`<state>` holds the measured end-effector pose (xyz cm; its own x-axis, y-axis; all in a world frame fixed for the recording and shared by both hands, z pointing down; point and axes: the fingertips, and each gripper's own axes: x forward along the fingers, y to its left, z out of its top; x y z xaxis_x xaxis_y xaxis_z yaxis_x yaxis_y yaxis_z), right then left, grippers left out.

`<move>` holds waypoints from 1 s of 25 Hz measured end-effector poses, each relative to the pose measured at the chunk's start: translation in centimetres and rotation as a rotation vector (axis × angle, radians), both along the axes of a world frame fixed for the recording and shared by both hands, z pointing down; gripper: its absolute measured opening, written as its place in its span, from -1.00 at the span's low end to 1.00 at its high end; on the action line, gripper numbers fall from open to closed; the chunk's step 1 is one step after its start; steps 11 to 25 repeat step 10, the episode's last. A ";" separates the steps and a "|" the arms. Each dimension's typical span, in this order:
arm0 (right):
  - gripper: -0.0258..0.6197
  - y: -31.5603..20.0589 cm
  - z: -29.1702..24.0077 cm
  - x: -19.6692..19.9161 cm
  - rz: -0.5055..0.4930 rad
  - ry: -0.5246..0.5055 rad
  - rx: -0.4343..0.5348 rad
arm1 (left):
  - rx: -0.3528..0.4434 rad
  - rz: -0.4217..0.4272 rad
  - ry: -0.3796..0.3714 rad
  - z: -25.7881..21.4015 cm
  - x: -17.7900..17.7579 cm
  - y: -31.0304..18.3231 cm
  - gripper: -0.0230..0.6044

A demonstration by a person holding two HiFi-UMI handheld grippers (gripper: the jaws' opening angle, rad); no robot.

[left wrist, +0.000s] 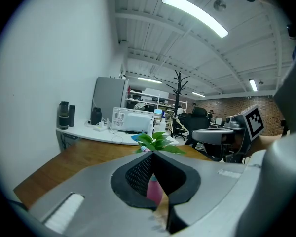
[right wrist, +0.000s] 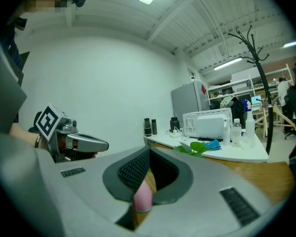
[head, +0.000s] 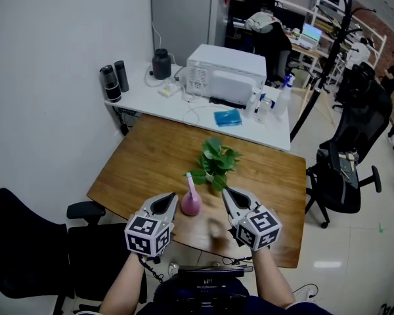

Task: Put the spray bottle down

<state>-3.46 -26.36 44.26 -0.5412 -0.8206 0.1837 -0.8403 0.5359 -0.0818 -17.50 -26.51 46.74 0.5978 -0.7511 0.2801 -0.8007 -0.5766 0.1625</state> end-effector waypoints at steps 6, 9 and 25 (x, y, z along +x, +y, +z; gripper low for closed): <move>-0.91 -0.2 0.0 0.0 -0.003 -0.003 0.003 | 0.003 -0.002 -0.001 -0.1 0.1 0.0 -0.91; -0.91 -0.2 0.0 0.1 -0.003 -0.004 0.001 | 0.006 -0.003 -0.002 -0.2 0.2 0.0 -0.91; -0.91 -0.3 0.0 0.2 -0.003 -0.004 0.001 | 0.008 -0.004 -0.002 -0.2 0.3 -0.1 -0.91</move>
